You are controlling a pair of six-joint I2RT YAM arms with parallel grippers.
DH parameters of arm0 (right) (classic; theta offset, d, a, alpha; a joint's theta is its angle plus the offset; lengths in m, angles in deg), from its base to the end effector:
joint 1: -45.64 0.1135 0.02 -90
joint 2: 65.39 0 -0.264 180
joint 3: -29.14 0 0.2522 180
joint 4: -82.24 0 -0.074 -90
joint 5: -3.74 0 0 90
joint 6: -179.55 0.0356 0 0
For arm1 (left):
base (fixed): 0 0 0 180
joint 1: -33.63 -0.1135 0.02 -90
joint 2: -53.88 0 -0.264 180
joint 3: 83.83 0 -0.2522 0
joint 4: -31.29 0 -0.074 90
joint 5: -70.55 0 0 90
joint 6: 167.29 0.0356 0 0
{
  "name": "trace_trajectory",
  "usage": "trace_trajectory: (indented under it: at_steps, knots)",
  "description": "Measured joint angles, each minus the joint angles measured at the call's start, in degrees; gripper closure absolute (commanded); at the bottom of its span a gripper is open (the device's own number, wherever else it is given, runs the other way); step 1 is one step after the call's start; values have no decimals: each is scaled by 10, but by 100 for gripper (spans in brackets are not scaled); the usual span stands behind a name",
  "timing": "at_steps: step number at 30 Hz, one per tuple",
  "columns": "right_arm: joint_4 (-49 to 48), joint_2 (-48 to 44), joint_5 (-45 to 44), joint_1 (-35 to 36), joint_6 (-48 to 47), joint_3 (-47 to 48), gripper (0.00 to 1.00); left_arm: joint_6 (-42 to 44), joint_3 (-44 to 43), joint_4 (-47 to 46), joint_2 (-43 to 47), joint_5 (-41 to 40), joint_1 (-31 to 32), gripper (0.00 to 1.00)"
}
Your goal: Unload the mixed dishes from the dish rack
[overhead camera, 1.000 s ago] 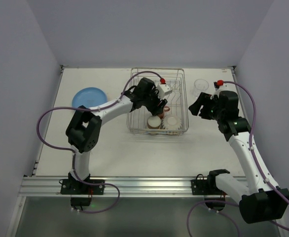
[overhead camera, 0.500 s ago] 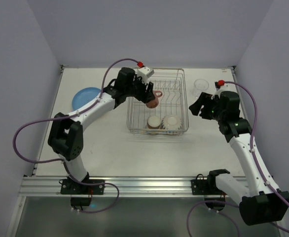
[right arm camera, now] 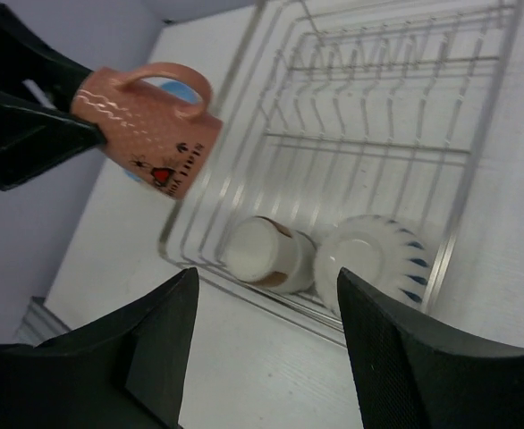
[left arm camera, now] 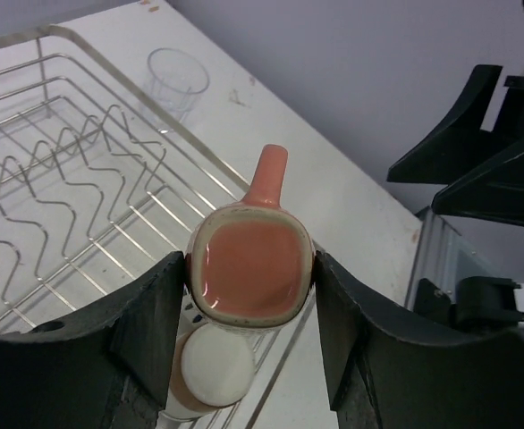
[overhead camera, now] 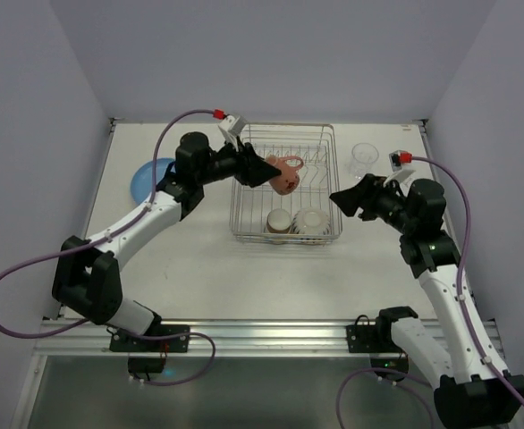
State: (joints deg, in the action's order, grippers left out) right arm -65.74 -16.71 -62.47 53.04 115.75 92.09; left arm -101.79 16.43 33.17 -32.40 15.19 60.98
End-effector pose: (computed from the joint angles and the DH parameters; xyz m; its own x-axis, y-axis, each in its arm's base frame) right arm 0.1882 0.0389 0.3414 -0.4915 0.3435 -0.8002 -0.3141 0.7871 0.5308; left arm 0.3066 -0.1813 0.3331 -0.4822 -0.1347 -0.8656 0.7445 0.4578 -0.4860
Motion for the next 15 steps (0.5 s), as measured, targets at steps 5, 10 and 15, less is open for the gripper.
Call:
trace_trajectory:
  at_steps: [5,10,15]
  knots:
    - [-128,-54,104,0,68,-73,34,-103,60,-122,26,46,0,81]
    - [-248,-73,179,0,151,-116,35,-219,122,-279,33,71,0,81]
    - [-343,-99,205,1,209,-155,34,-309,158,-407,33,71,0,80]
